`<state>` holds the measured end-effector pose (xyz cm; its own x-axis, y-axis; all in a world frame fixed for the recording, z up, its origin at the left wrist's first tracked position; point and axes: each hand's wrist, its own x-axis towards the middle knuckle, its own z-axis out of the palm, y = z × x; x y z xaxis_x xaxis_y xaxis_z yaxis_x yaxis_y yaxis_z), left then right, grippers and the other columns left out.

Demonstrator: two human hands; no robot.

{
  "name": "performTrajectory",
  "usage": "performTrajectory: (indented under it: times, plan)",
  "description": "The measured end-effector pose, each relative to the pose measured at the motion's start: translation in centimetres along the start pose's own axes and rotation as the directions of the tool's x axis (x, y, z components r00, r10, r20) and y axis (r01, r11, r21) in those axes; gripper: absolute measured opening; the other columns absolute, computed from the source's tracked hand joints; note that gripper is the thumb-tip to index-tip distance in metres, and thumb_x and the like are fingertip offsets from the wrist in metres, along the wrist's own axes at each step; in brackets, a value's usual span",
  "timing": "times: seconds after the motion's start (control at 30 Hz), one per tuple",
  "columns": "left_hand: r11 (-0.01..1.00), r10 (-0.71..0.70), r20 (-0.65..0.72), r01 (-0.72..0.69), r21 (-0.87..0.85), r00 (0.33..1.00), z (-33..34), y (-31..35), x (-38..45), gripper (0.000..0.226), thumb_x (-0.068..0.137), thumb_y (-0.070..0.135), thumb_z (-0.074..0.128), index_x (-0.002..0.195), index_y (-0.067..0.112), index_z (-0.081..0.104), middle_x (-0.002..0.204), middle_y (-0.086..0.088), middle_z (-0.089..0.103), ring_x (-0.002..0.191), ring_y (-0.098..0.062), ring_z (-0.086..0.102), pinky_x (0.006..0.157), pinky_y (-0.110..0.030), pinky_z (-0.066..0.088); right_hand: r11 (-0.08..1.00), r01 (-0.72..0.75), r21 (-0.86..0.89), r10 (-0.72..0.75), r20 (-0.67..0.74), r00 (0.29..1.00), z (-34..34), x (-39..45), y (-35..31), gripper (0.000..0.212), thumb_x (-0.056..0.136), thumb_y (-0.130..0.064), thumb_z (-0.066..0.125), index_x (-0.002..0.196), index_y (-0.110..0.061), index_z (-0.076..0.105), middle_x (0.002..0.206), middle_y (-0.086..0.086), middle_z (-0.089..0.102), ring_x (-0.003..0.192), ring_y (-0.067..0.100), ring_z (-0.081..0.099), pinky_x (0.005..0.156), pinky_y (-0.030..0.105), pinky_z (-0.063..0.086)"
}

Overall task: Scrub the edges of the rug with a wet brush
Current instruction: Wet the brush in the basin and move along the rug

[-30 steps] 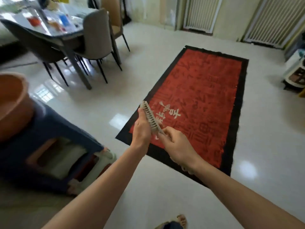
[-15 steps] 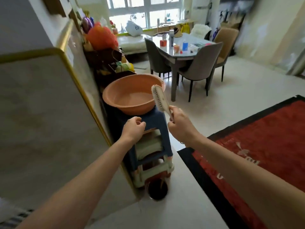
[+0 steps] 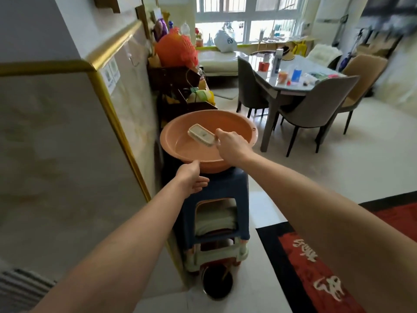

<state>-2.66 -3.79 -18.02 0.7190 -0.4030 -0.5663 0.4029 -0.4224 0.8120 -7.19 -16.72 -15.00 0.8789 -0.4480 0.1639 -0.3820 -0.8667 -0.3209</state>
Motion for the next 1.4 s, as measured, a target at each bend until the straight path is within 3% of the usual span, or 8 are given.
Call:
performTrajectory:
  times: [0.3,0.4,0.77,0.83,0.93,1.07,1.33,1.4]
  plan:
    - [0.966,-0.153,-0.018,0.145,-0.212,0.988,1.4,1.5,5.6,0.046,0.104,0.039,0.028,0.125,0.007,0.053,0.088,-0.013,0.07,0.073,-0.022,0.064,0.071,-0.032,0.048,0.999,-0.039,-0.023,0.042,0.18,0.983,5.1,6.6,1.3,0.025,0.092,-0.001,0.047,0.114,-0.013,0.05,0.106,0.01,0.053,0.086,0.023,0.048,0.073,0.036,0.045]
    - [0.964,-0.166,-0.031,0.155,-0.216,0.986,1.4,1.8,7.0,0.039,0.101,0.026,0.028,0.121,0.007,0.055,0.091,-0.013,0.073,0.071,-0.022,0.067,0.061,-0.031,0.047,0.999,-0.017,-0.028,0.023,0.229,0.973,6.6,8.0,1.3,0.026,0.093,0.0,0.045,0.117,-0.01,0.048,0.107,0.011,0.051,0.085,0.024,0.047,0.071,0.036,0.042]
    - [0.979,-0.148,-0.003,0.146,-0.145,0.989,0.7,1.9,7.2,0.035,0.099,0.016,0.025,0.094,0.011,0.06,0.092,-0.012,0.074,0.076,-0.02,0.068,0.067,-0.03,0.048,0.992,-0.006,-0.124,0.057,0.407,0.911,8.2,9.6,1.1,0.02,0.092,-0.001,0.042,0.104,-0.013,0.052,0.106,0.011,0.056,0.083,0.026,0.051,0.069,0.036,0.044]
    - [0.979,-0.147,-0.006,0.144,-0.141,0.989,0.7,1.8,7.4,0.036,0.099,0.016,0.026,0.099,0.01,0.062,0.09,-0.012,0.075,0.076,-0.019,0.069,0.066,-0.03,0.049,0.995,-0.022,-0.098,0.064,0.454,0.889,7.8,9.9,1.4,0.028,0.093,-0.004,0.047,0.119,-0.012,0.052,0.109,0.011,0.056,0.083,0.025,0.052,0.069,0.036,0.047]
    - [0.979,-0.158,-0.007,0.156,-0.129,0.987,0.7,1.6,7.6,0.043,0.101,0.018,0.024,0.112,0.008,0.065,0.086,-0.01,0.075,0.076,-0.018,0.069,0.062,-0.029,0.048,0.999,-0.015,-0.038,0.033,0.531,0.847,7.2,10.0,1.6,0.015,0.092,-0.006,0.054,0.106,-0.01,0.053,0.105,0.011,0.061,0.078,0.023,0.056,0.067,0.034,0.051]
    - [0.977,-0.157,-0.007,0.154,-0.148,0.988,0.8,1.6,7.6,0.042,0.101,0.018,0.024,0.114,0.006,0.062,0.085,-0.011,0.074,0.075,-0.019,0.068,0.061,-0.029,0.047,0.995,0.012,-0.101,0.029,0.398,0.917,7.6,9.4,2.0,0.008,0.092,-0.007,0.051,0.097,-0.012,0.054,0.104,0.01,0.059,0.085,0.025,0.055,0.067,0.032,0.043]
    - [0.965,-0.189,0.097,0.204,-0.166,0.977,1.9,2.1,5.6,0.041,0.103,0.026,0.026,0.115,0.006,0.06,0.082,-0.01,0.072,0.08,-0.018,0.067,0.075,-0.029,0.05,0.976,0.02,0.215,-0.001,-0.089,0.996,3.5,6.9,3.8,0.003,0.095,-0.014,0.056,0.097,-0.015,0.058,0.087,0.004,0.062,0.072,0.02,0.06,0.063,0.034,0.051]
    - [0.963,-0.183,0.107,0.2,-0.179,0.977,2.5,2.4,5.0,0.042,0.102,0.023,0.023,0.119,0.006,0.058,0.083,-0.01,0.071,0.077,-0.018,0.065,0.075,-0.027,0.049,0.994,-0.004,0.109,0.011,-0.055,0.998,2.7,6.5,4.1,0.01,0.092,-0.007,0.054,0.091,-0.016,0.058,0.088,0.004,0.061,0.076,0.023,0.059,0.065,0.034,0.046]
